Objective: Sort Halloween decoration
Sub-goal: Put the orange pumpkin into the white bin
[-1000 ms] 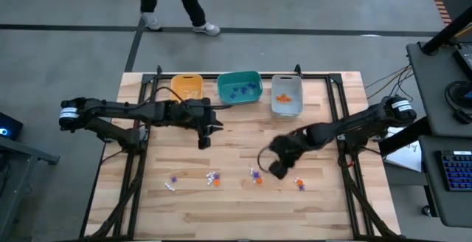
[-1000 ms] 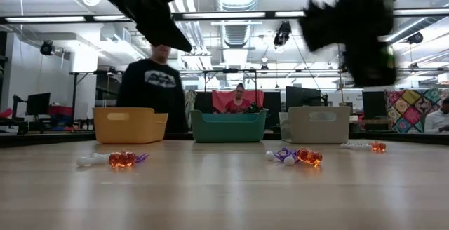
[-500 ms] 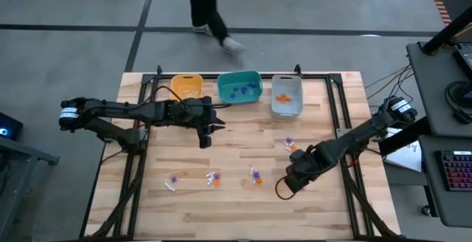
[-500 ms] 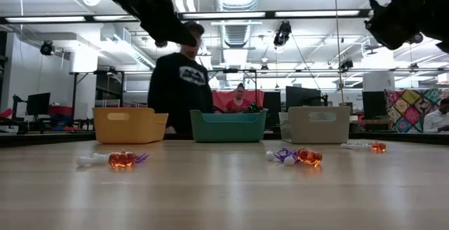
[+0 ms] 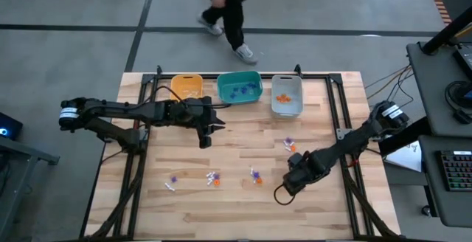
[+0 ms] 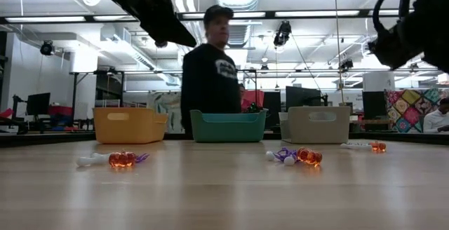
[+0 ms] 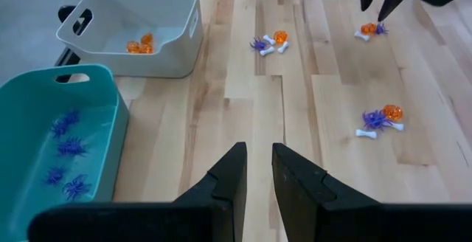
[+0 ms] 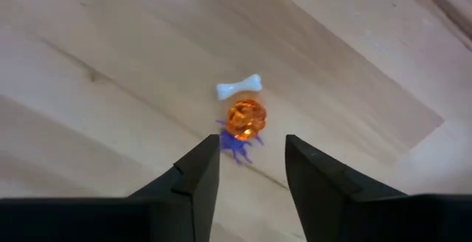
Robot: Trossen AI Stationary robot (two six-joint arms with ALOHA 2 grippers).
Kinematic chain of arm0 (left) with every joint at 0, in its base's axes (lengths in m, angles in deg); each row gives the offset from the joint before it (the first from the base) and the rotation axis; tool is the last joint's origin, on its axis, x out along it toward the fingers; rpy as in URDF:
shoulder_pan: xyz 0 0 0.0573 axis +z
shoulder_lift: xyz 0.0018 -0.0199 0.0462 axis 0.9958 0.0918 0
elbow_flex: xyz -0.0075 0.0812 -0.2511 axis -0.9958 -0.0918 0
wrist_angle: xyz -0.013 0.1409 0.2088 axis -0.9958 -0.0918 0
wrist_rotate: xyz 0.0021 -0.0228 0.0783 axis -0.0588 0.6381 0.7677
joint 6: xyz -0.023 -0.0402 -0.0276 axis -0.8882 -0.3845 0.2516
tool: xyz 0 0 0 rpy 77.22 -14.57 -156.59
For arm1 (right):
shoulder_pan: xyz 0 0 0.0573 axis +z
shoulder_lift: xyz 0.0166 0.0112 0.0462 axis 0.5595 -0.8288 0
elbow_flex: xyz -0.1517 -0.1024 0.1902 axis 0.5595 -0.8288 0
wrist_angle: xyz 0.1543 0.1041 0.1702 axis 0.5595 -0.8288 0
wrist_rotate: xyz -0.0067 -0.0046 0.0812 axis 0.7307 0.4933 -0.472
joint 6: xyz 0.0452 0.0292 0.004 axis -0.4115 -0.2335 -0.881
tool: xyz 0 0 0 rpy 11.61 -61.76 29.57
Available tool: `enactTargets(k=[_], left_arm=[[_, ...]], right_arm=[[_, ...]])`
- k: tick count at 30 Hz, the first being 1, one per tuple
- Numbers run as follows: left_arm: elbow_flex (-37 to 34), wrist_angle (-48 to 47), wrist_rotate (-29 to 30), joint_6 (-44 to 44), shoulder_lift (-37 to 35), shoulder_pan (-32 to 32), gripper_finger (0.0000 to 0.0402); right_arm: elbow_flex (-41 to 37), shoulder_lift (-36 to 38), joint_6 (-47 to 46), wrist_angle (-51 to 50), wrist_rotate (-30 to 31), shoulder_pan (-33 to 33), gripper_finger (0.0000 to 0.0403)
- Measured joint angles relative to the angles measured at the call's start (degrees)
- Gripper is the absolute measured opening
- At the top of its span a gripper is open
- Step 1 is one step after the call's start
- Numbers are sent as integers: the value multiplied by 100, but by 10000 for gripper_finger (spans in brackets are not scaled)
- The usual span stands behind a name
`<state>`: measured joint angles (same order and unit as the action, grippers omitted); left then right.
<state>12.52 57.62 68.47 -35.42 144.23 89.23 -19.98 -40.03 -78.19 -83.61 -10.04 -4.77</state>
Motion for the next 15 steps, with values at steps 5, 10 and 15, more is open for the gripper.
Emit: enactTargets(k=[5, 10, 15], left_arm=[[0, 11, 0, 95, 0, 0, 49], [0, 29, -2, 99, 0, -1, 49], [0, 39, -2, 99, 0, -2, 49]], right_arm=[[129, -355, 166, 3, 0, 0, 163], [223, -656, 330, 33, 1, -2, 167], [223, -876, 405, 31, -3, -2, 167]])
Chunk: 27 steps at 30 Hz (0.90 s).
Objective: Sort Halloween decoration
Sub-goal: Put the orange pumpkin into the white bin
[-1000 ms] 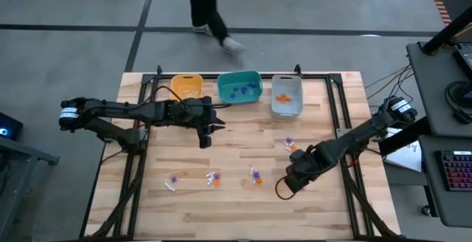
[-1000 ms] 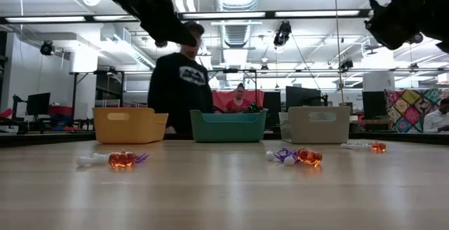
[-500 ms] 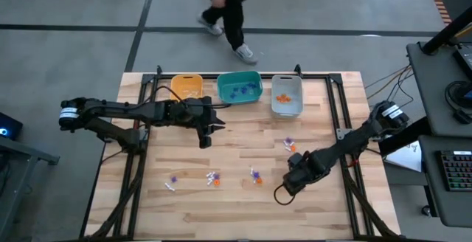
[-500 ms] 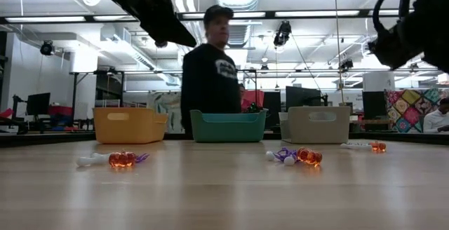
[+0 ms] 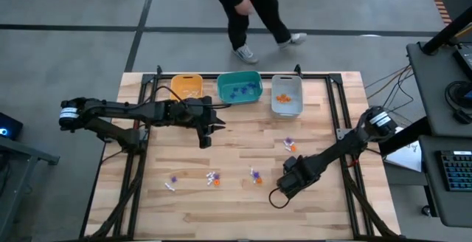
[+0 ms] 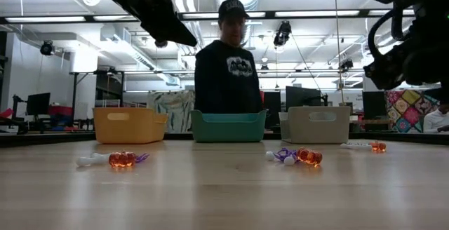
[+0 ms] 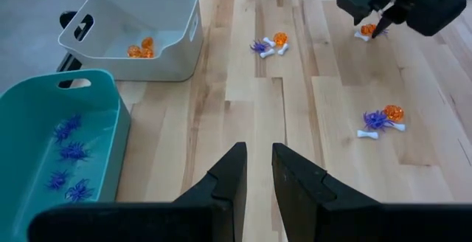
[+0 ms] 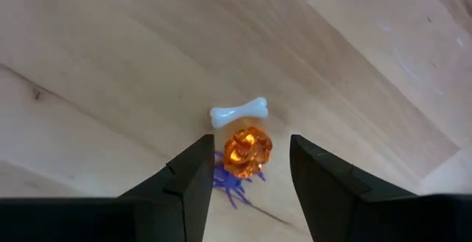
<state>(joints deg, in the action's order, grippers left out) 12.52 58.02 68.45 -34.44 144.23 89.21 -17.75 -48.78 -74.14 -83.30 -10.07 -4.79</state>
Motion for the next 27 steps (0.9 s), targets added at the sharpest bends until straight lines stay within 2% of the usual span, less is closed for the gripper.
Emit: enactTargets(k=[8, 21, 27], left_arm=[[0, 9, 0, 0, 0, 2, 49], [0, 63, 0, 0, 0, 2, 49], [0, 160, -2, 22, 0, 2, 49]], right_arm=[[4, -51, 2, 10, 4, 0, 140], [31, -36, 68, -12, 2, -2, 47], [199, -4, 164, -221, 7, -2, 31]])
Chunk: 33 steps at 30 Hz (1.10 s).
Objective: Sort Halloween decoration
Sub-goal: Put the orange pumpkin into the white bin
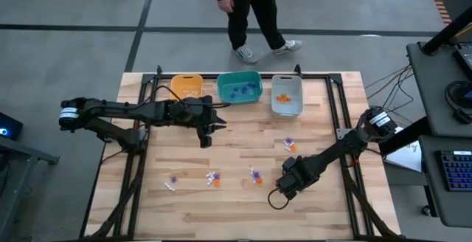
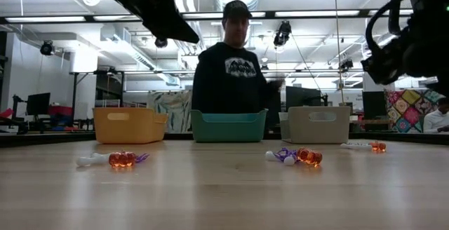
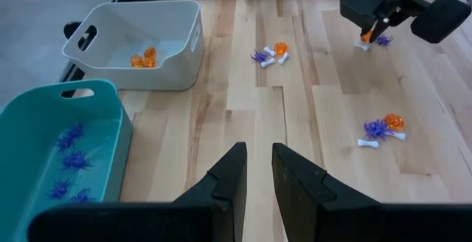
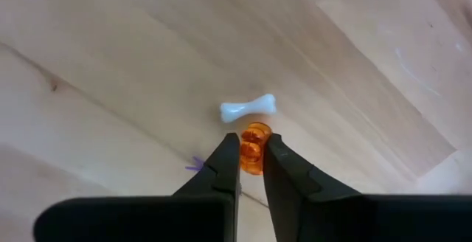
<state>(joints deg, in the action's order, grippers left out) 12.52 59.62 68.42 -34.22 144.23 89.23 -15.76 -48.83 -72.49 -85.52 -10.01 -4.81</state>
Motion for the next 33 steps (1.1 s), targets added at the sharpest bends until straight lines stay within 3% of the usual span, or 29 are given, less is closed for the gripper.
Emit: enactTargets(k=[8, 14, 18, 23, 26, 29, 33], left_arm=[[-1, 85, 0, 0, 0, -2, 49], [-2, 141, 0, 43, 0, 0, 49], [-2, 189, -2, 86, 0, 0, 49], [-2, 365, -2, 87, 0, 0, 49], [-2, 494, -2, 87, 0, 0, 49], [-2, 538, -2, 87, 0, 0, 49], [-2, 537, -2, 85, 0, 0, 49]], right_arm=[[674, 284, 126, -1405, 158, -51, 30], [1221, 583, 590, -2025, 919, -374, 29], [1495, 805, 1366, -2049, 1624, -862, 29], [1919, 889, 2900, -2003, 2478, -1939, 29], [2146, 876, 3956, -1723, 2681, -2903, 29], [2183, 867, 4981, -1211, 2663, -3949, 29], [2047, 865, 6035, -572, 2082, -5449, 29]])
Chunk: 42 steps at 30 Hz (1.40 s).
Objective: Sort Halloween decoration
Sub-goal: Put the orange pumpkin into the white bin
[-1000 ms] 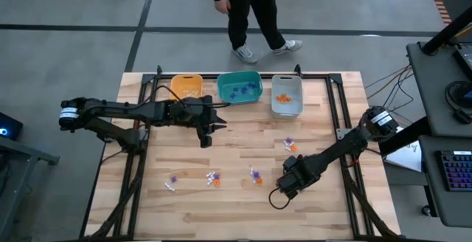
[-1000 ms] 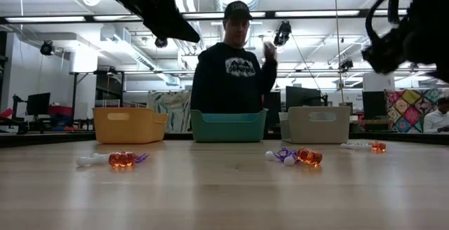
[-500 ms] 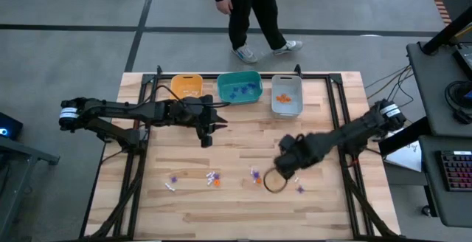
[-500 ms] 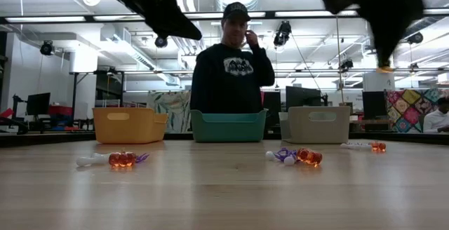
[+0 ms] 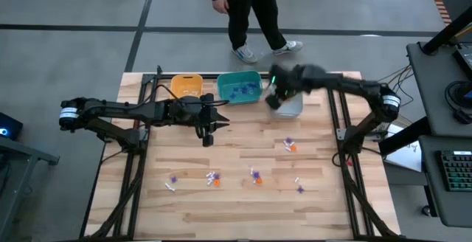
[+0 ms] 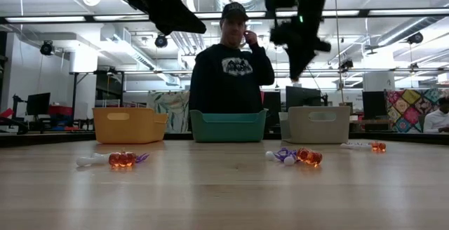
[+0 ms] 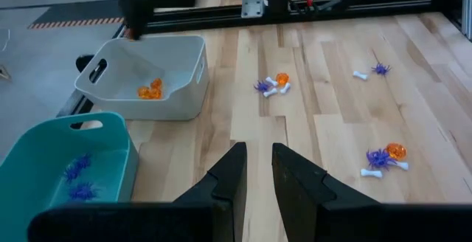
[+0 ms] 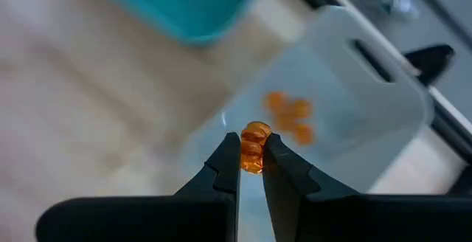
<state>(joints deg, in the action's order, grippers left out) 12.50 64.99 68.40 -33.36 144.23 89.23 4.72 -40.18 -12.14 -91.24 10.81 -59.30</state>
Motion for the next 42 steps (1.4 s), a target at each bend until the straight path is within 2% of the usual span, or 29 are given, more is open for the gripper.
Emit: enactTargets(k=[5, 9, 15, 28, 36, 42], left_arm=[[0, -2, 0, -131, 0, 0, 49], [0, 5, 0, -224, 0, 0, 49], [0, 196, 2, -238, 0, 0, 49], [0, 254, 2, -262, 0, 0, 49], [0, 254, 4, -262, 0, 0, 49], [0, 254, 4, -260, 0, 0, 49]], right_arm=[[-421, -7, 467, 312, -519, -1519, 29], [-753, -9, 738, 337, -566, -2087, 29], [-1039, -9, 1001, 760, -591, -2150, 29], [-1672, -9, 931, 2026, -590, -2148, 29], [-2183, -9, 879, 2542, -590, -2148, 29], [-2289, -9, 855, 2723, -589, -2148, 31]])
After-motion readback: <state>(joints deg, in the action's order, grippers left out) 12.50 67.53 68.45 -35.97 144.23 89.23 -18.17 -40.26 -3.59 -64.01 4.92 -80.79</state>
